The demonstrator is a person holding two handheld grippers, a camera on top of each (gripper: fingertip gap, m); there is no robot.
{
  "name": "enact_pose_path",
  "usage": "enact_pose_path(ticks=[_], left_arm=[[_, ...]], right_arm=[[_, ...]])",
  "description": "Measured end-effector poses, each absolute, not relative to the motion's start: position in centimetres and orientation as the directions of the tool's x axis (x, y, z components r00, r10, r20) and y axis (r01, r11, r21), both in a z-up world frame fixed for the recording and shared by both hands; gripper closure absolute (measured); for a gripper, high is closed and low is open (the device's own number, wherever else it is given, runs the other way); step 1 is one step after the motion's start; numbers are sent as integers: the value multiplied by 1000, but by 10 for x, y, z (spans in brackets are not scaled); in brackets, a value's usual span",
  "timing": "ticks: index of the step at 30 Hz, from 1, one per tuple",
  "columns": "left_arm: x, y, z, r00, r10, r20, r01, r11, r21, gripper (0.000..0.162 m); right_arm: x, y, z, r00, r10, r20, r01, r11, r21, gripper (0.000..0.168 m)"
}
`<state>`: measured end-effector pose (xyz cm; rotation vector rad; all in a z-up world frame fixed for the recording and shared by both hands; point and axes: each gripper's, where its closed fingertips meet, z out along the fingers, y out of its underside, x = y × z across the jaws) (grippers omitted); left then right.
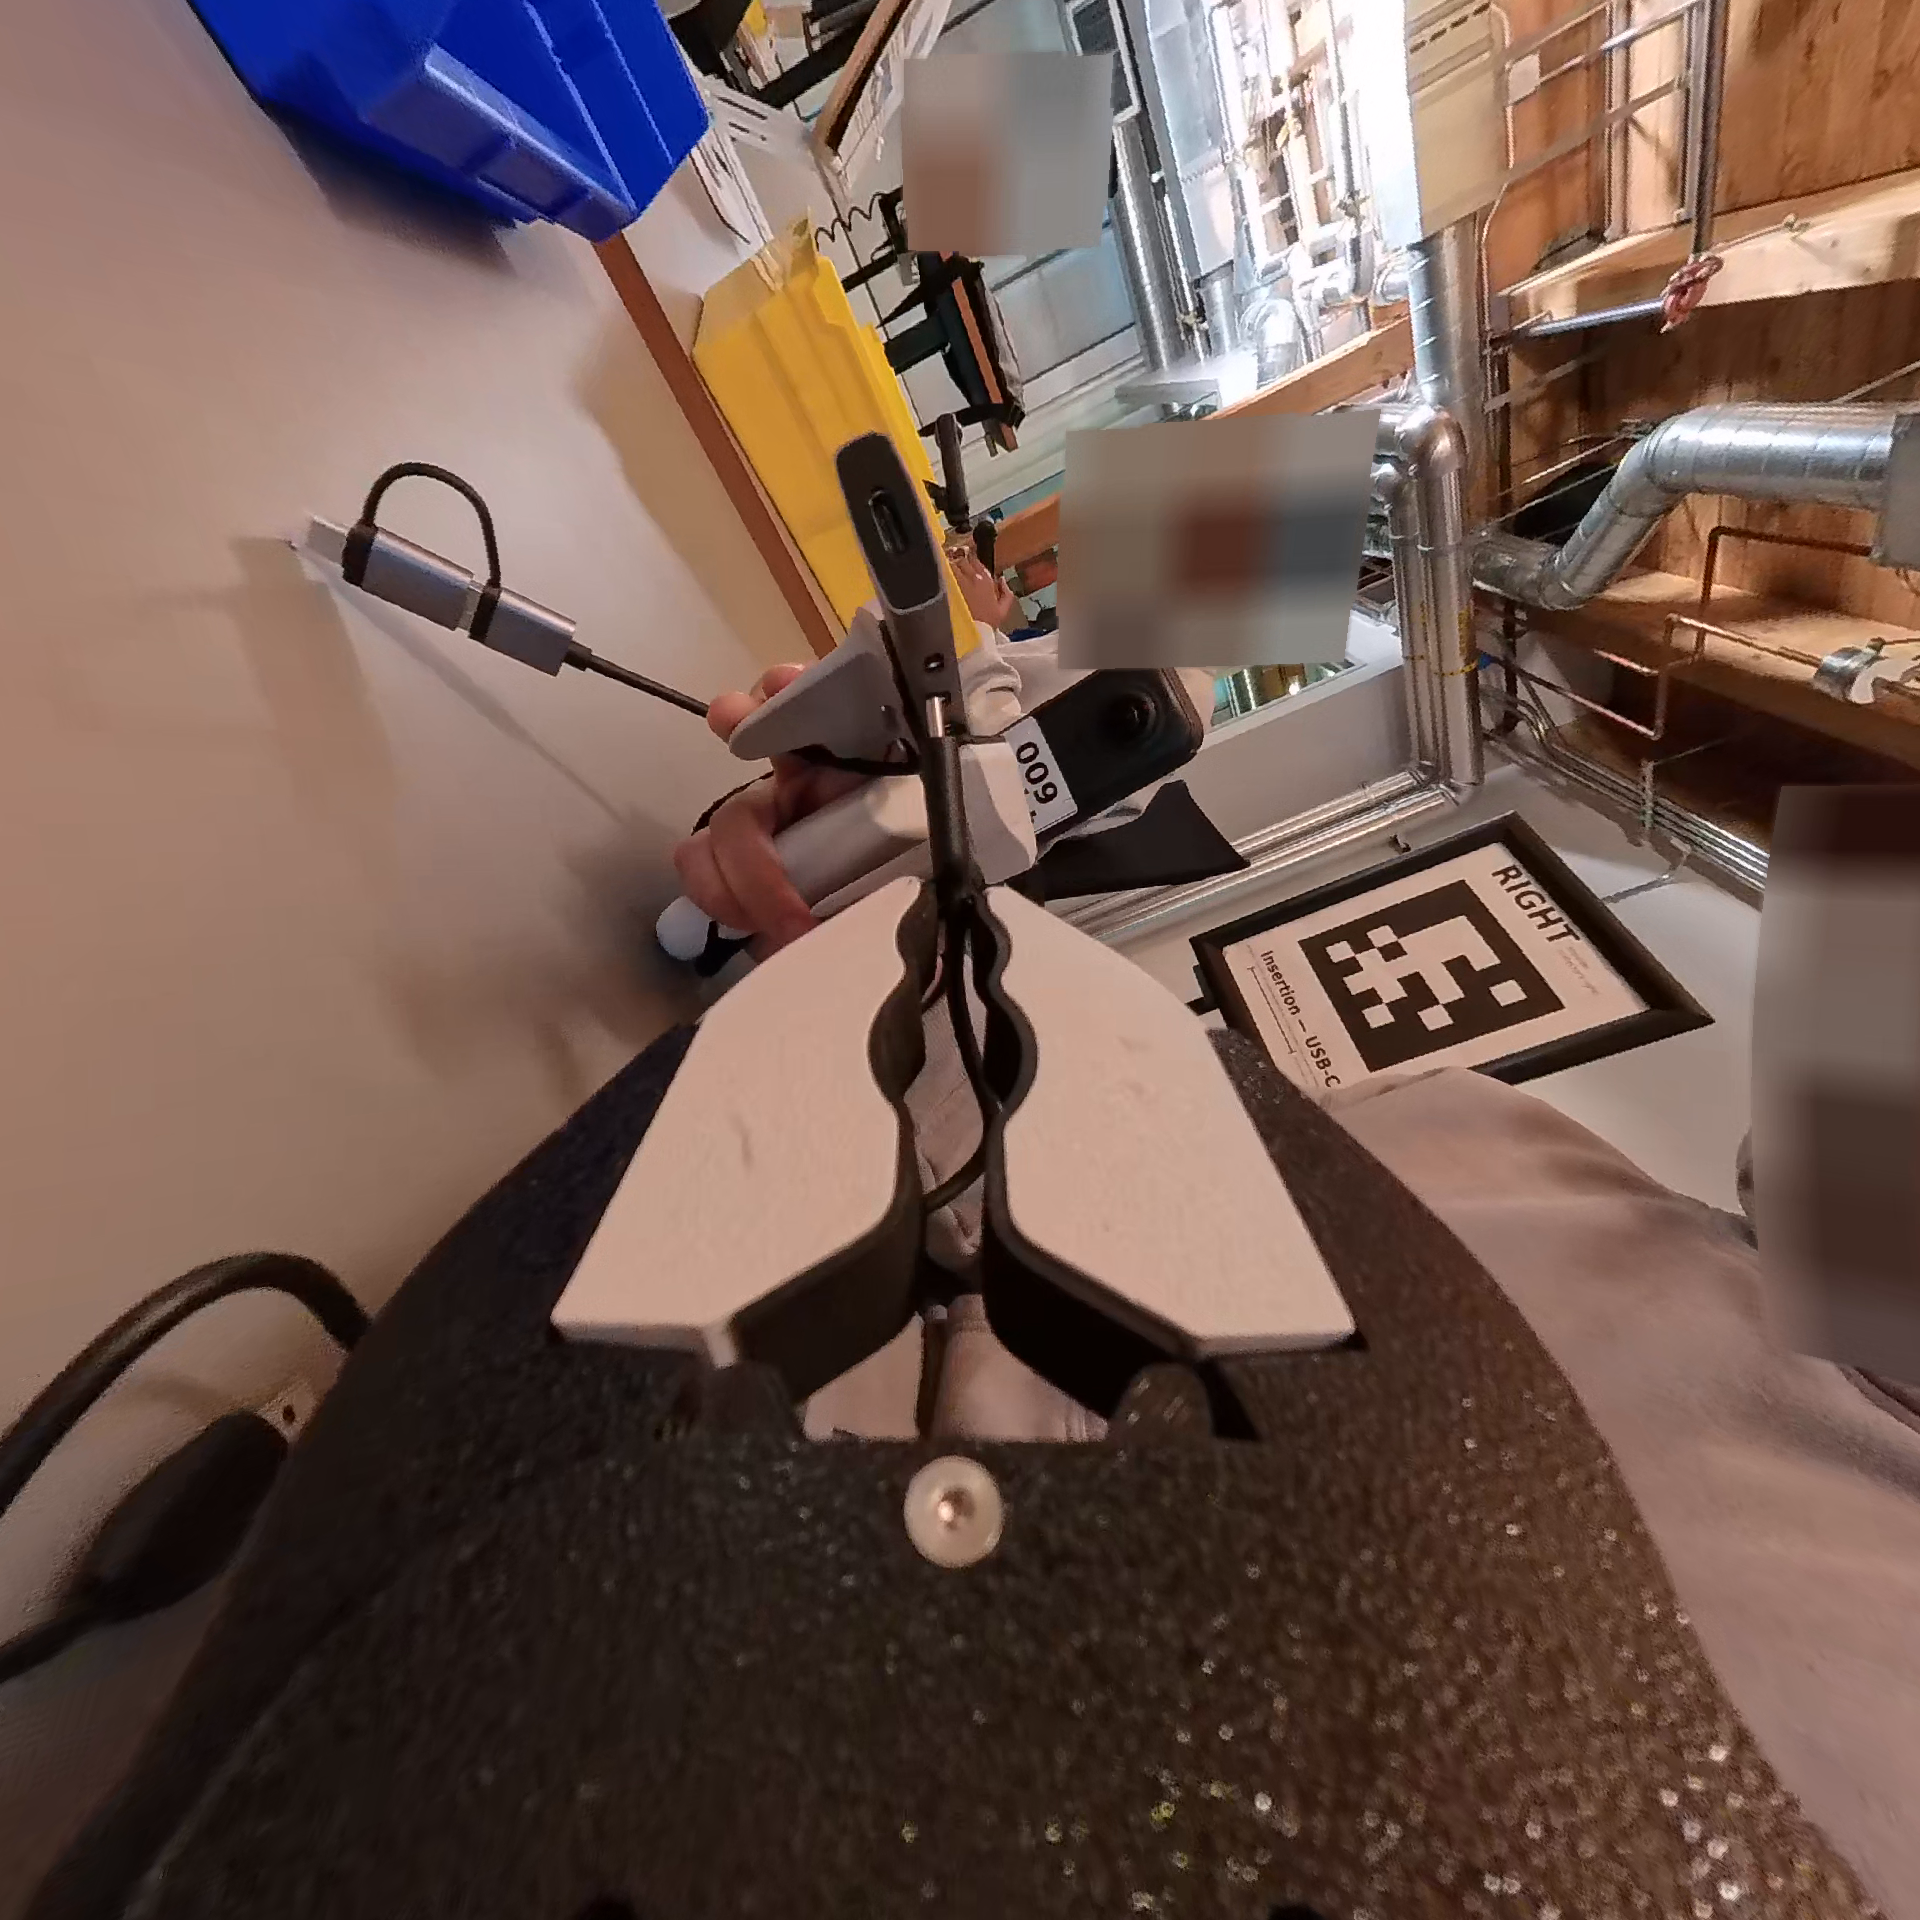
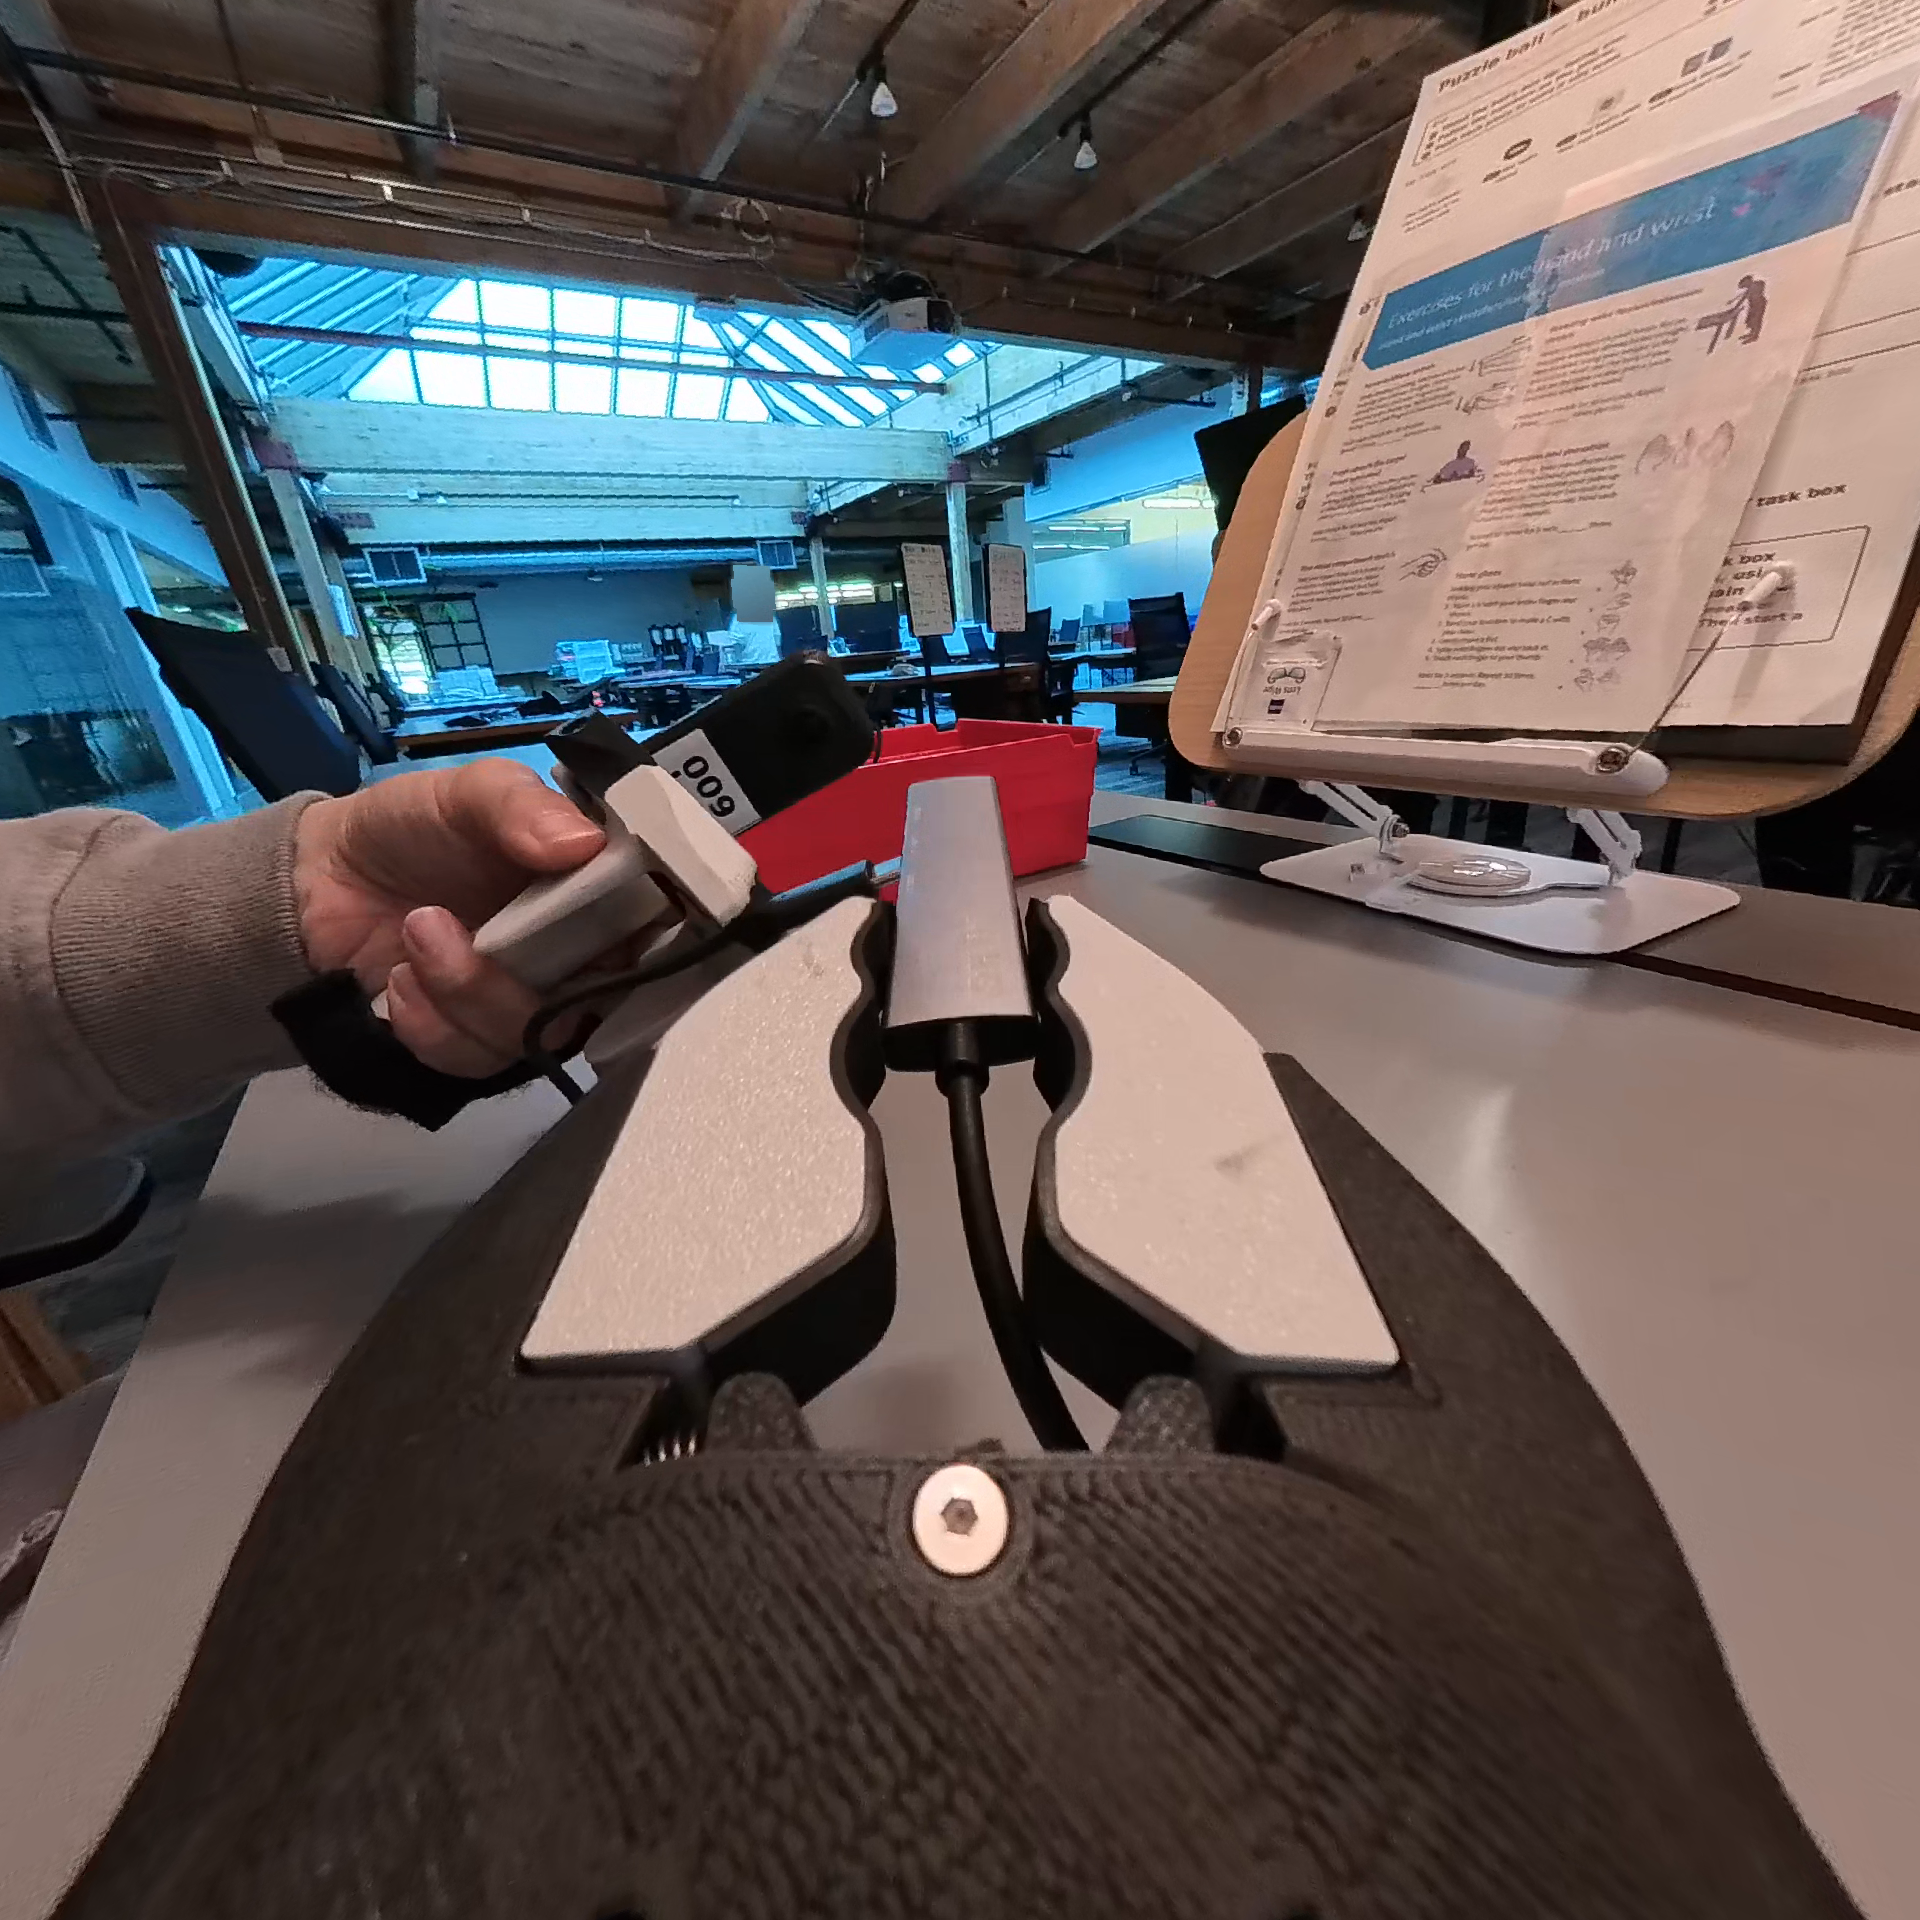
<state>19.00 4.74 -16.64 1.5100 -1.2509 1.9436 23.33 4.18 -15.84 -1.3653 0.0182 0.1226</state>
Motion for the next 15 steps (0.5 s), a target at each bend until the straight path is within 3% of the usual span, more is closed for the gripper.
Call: enact_pose_path(ticks=[15], left_arm=[[181,65,-168,-325,-281,903,-739,-520,-428,157]], right_arm=[[226,47,-162,994,94,-49,-64,160,-985,143]])
